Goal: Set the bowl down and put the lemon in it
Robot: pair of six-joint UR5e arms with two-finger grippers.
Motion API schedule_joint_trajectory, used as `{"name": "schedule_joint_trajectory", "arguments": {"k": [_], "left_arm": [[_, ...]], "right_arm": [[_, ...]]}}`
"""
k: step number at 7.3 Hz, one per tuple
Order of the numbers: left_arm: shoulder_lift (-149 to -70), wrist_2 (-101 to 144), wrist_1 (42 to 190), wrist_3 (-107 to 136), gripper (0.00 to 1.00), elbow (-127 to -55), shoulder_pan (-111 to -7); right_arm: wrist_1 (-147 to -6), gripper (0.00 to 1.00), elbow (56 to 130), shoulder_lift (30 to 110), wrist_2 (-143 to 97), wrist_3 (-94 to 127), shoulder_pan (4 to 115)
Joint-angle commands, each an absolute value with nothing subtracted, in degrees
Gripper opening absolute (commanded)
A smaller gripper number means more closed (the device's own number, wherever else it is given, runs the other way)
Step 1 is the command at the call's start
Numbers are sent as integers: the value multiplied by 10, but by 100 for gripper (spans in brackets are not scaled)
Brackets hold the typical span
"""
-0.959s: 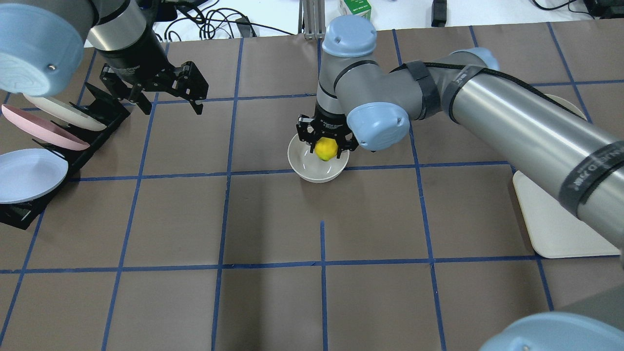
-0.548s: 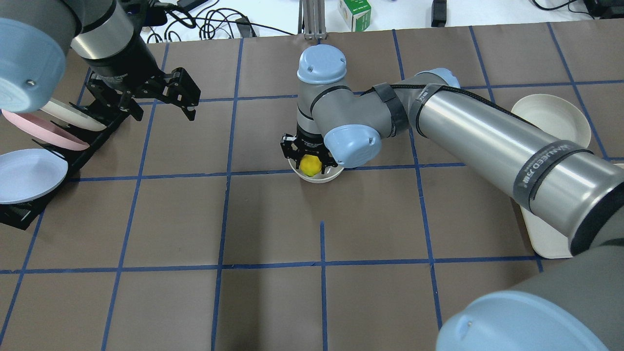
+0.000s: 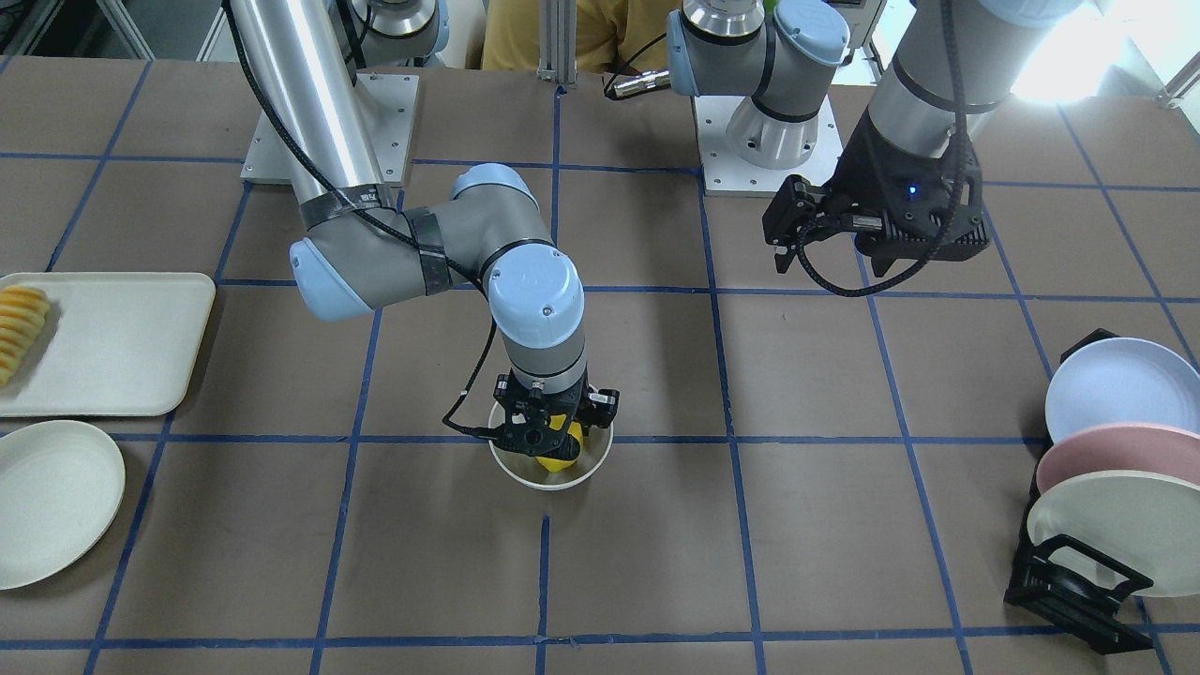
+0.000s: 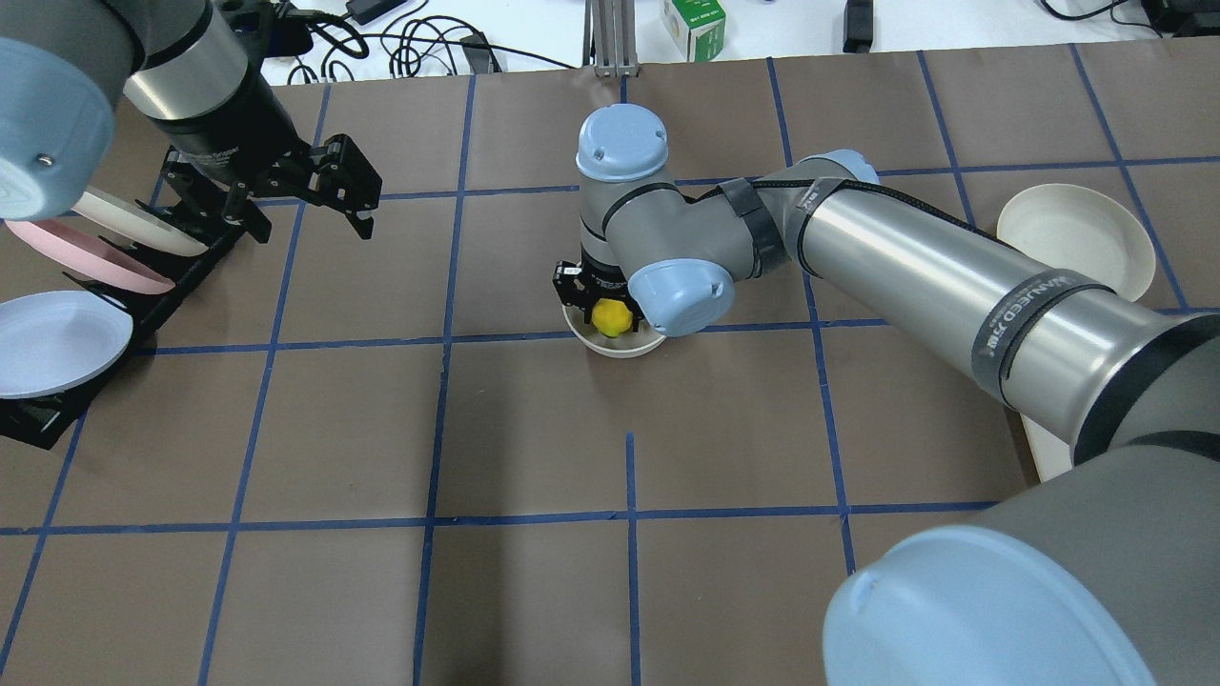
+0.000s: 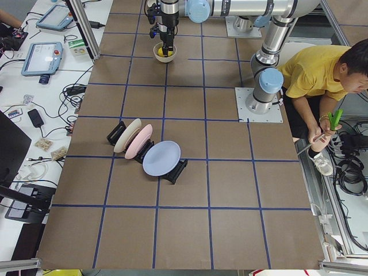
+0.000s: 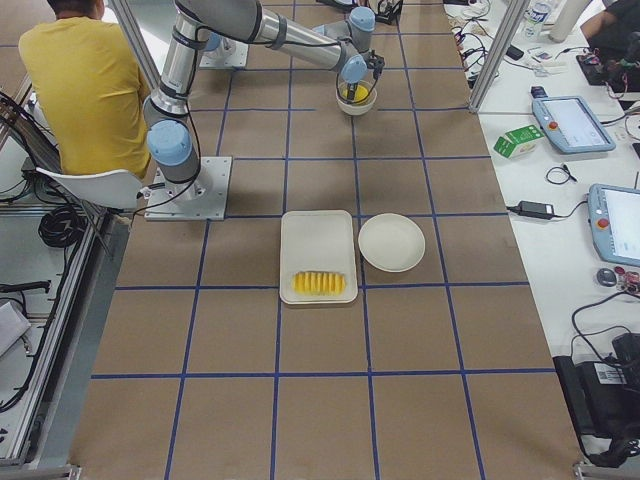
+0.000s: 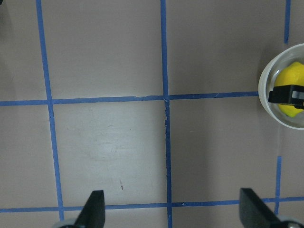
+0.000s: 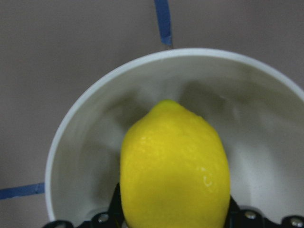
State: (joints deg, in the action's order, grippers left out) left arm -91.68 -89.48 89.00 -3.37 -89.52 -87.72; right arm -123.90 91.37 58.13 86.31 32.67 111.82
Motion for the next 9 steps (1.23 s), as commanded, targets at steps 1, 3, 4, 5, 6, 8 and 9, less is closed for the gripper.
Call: {"name": "schedule_joint_trajectory", "arguments": {"k": [1,3,4,5,6,8,9], "left_arm": [[-918,-895,890,-33,100,-890,-875],[-920,-903,895,-33,100,-889,-878],[-918,-904,906,-38,100,-887,-878],[-919,-904,907,-42,100,-885,-878],[-921,-904,925,-42,100,-874,-878],[-933,-899,938,-43,100,-841,-874],[-934,-902,946,-41,100,-845,-881]], "right_arm": [[-1228,100,916,584,900,337,1117],[-1224,100,914,598,892,339,1117],[-1163,100,908,640,894,329,1104],[-1113,100,908,692,894,299,1073],[-1099,100,910,749,886,291,1024],[-953,100,909,832,883,195,937],[-941,100,915,870,891,167,906]]}}
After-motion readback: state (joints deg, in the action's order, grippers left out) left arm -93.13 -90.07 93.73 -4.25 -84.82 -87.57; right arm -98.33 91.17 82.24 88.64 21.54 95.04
